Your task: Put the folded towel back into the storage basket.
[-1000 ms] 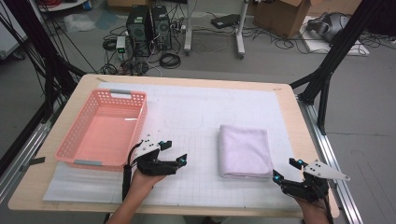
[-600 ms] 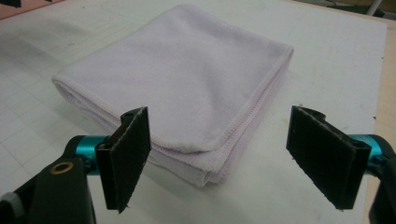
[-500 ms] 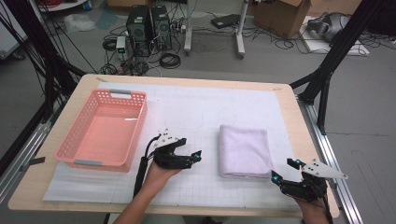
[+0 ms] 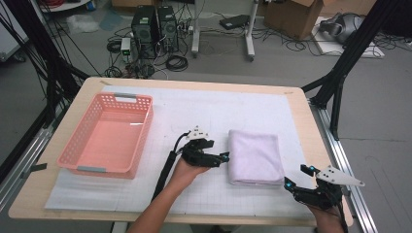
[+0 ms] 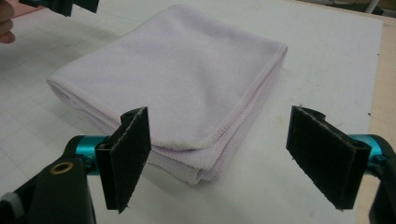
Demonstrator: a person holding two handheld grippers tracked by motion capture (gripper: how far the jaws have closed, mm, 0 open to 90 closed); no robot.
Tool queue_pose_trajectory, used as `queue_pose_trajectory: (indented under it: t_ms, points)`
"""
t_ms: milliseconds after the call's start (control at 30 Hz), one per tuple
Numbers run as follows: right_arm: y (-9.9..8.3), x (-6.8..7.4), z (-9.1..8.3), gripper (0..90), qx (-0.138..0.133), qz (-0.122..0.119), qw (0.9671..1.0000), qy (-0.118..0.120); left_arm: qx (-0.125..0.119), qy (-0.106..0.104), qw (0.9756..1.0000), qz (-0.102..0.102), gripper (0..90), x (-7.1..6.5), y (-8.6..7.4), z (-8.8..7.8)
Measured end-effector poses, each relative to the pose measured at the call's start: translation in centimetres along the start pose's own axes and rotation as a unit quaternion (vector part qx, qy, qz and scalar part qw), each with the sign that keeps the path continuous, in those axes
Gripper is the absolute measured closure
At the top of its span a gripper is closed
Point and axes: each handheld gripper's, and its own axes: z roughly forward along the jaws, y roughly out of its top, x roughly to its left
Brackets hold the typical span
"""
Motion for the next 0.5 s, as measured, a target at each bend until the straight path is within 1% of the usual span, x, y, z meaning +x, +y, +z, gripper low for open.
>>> queue_pose_trajectory:
  t_ms: [133, 233, 267, 367, 433, 500]
  points:
    - [0.0, -0.1, 0.0, 20.7, 0.0, 0.001, 1.0, 0.0, 0.017, 0.003, 0.9999, -0.001, 20.0, -0.5, 0.1, 1.5]
    - [0.0, -0.1, 0.1, 20.7, 0.0, 0.0, 1.0, 0.0, 0.031, 0.015, 0.9993, 0.016, 20.0, -1.1, 0.2, 2.6]
    - [0.0, -0.1, 0.1, 20.7, 0.0, 0.001, 1.0, 0.0, 0.035, 0.012, 0.9992, 0.016, 20.1, -1.2, 0.2, 3.0]
    - [0.0, -0.1, 0.1, 20.7, 0.001, 0.002, 1.0, 0.0, 0.044, 0.012, 0.9989, 0.009, 20.0, -1.3, -0.1, 3.9]
    - [0.0, -0.2, 0.1, 20.7, 0.0, 0.001, 1.0, 0.0, 0.053, 0.015, 0.9984, 0.003, 20.1, -1.3, -0.3, 4.5]
    - [0.0, -0.2, 0.1, 20.7, 0.001, 0.003, 1.0, 0.0, 0.063, 0.014, 0.9979, 0.001, 20.1, -1.4, -0.5, 5.0]
